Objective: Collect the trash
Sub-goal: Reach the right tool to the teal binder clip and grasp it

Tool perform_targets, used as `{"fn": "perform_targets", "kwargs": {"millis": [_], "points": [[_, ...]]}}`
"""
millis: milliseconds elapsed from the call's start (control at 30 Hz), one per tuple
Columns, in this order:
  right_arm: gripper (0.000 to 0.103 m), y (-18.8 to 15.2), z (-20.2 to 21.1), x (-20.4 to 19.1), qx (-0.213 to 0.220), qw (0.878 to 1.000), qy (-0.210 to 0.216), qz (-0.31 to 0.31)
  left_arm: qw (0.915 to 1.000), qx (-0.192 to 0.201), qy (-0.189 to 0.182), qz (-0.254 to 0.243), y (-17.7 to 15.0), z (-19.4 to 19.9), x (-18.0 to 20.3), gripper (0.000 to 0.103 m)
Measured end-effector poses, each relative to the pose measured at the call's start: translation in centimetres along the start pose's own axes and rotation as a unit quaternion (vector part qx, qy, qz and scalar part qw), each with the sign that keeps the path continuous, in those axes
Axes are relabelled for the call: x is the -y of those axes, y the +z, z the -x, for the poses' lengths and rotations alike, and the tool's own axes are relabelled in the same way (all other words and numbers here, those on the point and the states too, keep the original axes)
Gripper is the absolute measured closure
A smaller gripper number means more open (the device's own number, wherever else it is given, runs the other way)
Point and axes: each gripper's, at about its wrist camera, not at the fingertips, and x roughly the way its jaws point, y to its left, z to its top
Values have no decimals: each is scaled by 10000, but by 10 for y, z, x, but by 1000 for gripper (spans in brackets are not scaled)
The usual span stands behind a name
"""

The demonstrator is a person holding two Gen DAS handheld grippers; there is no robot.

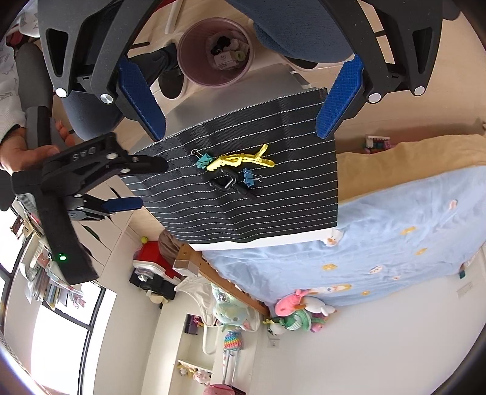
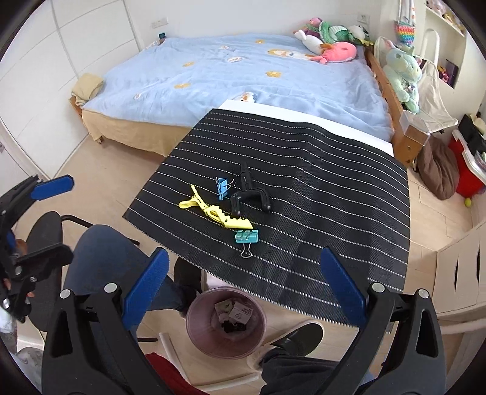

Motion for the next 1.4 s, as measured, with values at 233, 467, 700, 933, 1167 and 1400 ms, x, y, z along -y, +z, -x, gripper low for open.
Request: {"fn": "perform_targets", "kwargs": {"millis": [233,467,700,933,1167,1400], "points": [[5,11,-40,1,-336,9994,-27,75,10000,-25,-9,68,0,-2,-5,8],[5,11,-70,-3,-578,9978,-162,265,9999,-34,-10,94,0,-2,-7,8],[28,8,-87,-4,-722,9966,-217,331,9999,-43,5,143,-2,-1,-11,8],[54,6,-91,-4,-761,9963,-235,321,9999,-77,-2,150,-2,-2,-12,8],[78,5,-89,-1,-761,9961,-241,365,9998,-121,-18,130,-1,-5,-10,8],[78,3,-82,1,-682,9973,-76,265,9999,-139,-34,87,2,-8,-7,8]]}}
